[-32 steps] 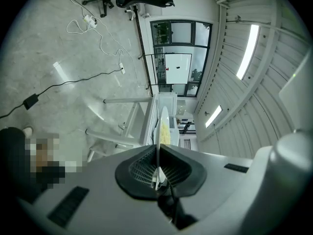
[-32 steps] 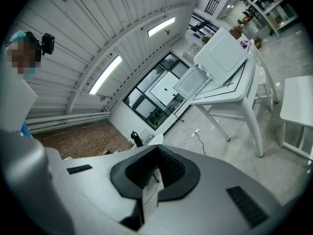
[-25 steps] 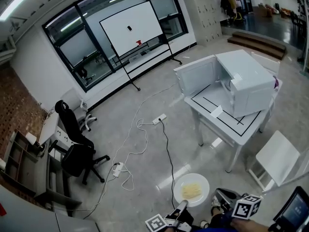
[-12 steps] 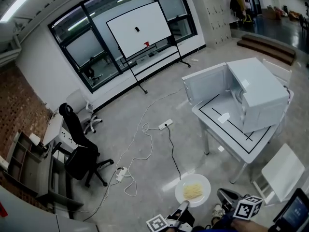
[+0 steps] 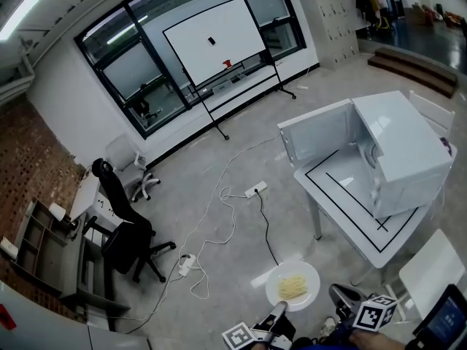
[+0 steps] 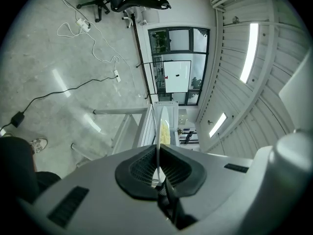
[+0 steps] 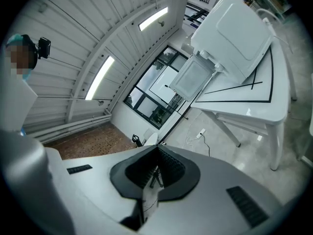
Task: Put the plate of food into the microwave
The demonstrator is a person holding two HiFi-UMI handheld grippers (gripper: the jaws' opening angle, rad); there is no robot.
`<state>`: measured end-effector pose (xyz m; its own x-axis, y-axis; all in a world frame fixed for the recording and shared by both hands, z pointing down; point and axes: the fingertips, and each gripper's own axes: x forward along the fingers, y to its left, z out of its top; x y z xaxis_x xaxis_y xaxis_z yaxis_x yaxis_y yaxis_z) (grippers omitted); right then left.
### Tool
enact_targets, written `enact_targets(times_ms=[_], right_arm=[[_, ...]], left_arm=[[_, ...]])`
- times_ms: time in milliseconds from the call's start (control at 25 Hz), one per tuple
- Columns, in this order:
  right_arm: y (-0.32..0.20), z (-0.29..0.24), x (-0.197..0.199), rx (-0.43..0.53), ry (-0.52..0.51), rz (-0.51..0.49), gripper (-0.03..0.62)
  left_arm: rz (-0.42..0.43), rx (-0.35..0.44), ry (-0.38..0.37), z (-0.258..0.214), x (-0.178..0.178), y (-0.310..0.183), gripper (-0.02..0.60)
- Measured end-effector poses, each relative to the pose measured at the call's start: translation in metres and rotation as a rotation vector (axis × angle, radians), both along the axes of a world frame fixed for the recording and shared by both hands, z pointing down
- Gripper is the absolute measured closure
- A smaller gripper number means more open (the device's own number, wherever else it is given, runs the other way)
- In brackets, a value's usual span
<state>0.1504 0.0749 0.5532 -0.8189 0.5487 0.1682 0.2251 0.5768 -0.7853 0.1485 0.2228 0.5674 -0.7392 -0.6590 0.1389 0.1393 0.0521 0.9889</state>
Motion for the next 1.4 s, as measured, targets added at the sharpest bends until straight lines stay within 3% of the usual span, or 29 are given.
enact_targets(times_ms=[280,600,1400], right_arm=[[-0.025,0.001,-0.033,-0.004,-0.013,-0.014,0.594],[-0.046,0.007,-0.061,-0.011,-0.007,0.017,0.594],[-0.068,-0.001,-0.171,0.031,-0.003,0.246,0.594]], left_arm=[[-0.015,-0.006,-0.005,-0.001,-0.03,-0.027,0.566],[0.024,-0.013,-0.003,0.001,-0.062,-0.051,0.566],[0.261,0.007,-0.004,-0.003,-0.209,-0.078,0.566]])
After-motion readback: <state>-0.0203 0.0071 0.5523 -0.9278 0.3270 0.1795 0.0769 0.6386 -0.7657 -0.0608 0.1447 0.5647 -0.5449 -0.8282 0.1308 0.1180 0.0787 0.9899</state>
